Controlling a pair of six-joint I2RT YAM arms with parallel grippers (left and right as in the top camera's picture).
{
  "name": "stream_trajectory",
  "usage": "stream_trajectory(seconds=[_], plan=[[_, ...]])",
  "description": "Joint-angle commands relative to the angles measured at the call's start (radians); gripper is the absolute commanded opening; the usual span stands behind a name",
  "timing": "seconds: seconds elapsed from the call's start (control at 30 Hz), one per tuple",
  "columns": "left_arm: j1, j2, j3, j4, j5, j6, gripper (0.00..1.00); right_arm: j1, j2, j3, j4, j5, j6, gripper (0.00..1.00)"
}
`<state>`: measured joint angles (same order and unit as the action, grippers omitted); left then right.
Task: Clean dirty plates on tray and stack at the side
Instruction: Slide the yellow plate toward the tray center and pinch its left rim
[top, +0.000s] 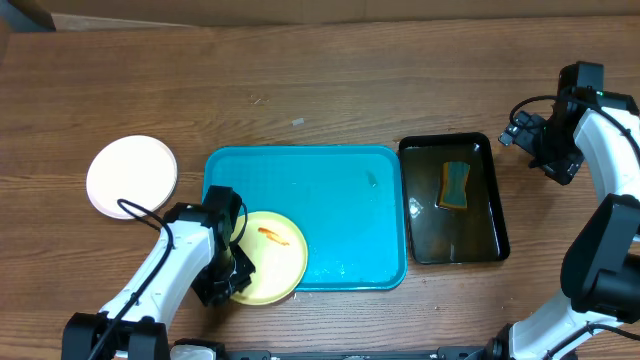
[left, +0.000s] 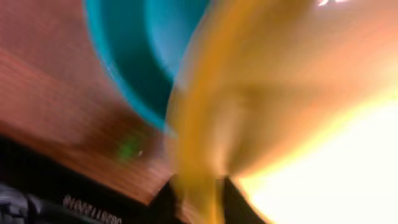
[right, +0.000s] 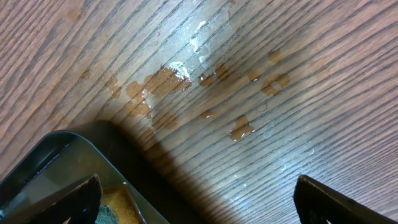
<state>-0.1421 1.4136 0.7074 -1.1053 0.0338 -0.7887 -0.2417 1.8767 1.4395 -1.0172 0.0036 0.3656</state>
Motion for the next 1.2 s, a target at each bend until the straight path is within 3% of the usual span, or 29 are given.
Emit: stream_trajectory(seconds=[0.0,0.27,0.53,0.77,1.17], plan=[[0.004,-0.015,0.042,0.035,0.012,0.086,0.04,-0.002,-0.006,0.006,0.003,0.003,0.005,1.0],[0.004,-0.015,0.042,0.151,0.017,0.124,0.04,-0.002,-0.006,0.006,0.003,0.003,0.005,1.0],[0.003,-0.015,0.042,0.344,0.143,0.124,0.04,-0.002,-0.006,0.006,0.003,0.003,0.005,1.0],[-0.042,-0.01,0.043,0.486,0.155,0.124,0.04,-0.002,-0.006,0.006,0.003,0.003,0.006,1.0],[-0.135,0.064,0.097,0.533,0.105,0.133,0.04,-0.002,-0.006,0.006,0.003,0.003,0.005,1.0]])
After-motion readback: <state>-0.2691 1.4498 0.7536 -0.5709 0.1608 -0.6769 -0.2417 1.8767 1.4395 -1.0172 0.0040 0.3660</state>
